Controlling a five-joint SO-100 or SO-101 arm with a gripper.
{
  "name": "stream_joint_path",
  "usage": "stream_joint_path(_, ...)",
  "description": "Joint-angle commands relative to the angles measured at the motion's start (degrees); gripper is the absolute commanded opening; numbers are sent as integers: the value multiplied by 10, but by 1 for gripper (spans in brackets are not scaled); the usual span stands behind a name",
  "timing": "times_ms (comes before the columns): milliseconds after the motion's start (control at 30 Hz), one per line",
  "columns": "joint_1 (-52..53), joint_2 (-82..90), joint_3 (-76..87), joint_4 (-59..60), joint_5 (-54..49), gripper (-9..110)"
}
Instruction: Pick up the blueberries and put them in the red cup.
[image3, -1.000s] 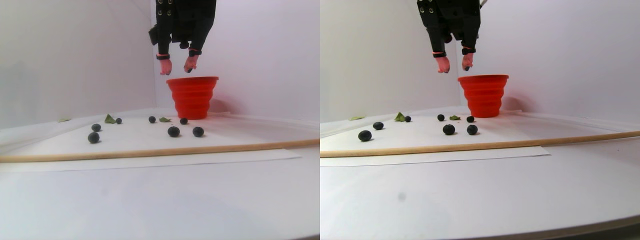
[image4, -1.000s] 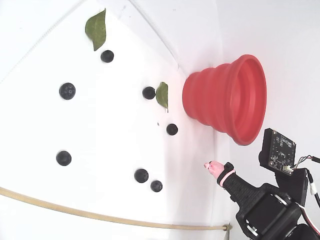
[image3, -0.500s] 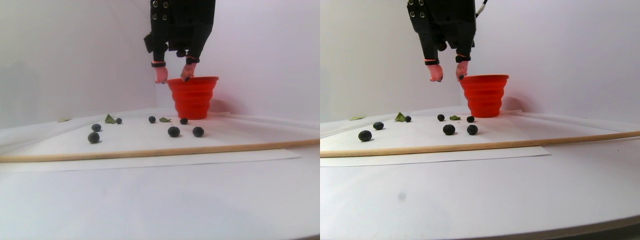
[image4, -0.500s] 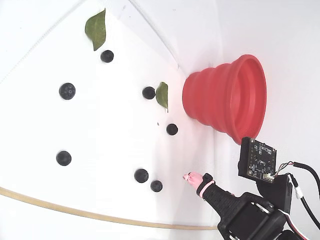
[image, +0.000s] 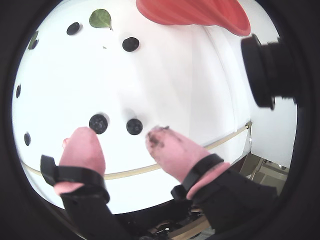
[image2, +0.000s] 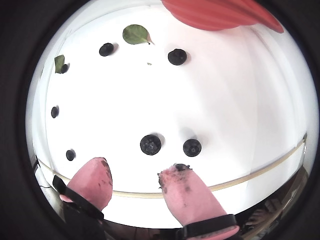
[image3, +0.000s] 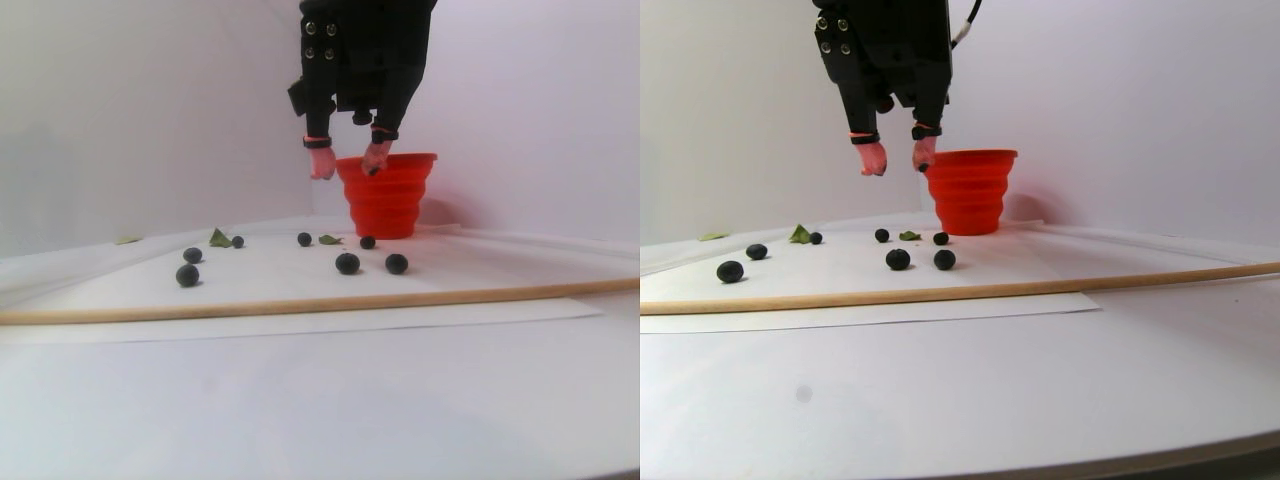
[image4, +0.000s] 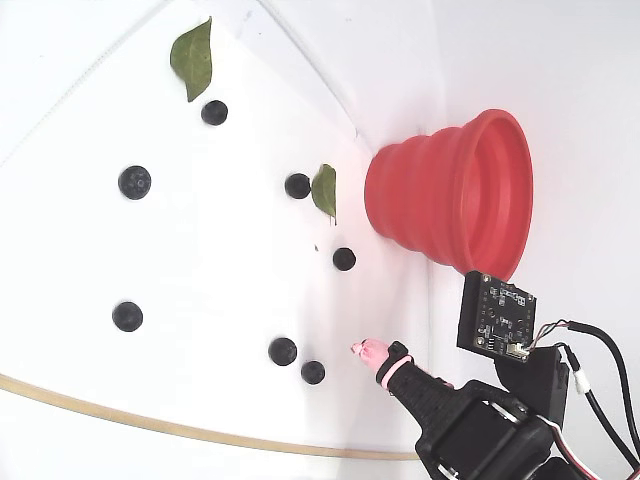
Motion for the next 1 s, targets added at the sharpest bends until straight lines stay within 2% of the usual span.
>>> stream_joint_path(0, 5, -3, -7, -18, -4, 19)
stream_joint_path(967, 0, -121, 2, -110, 0, 20)
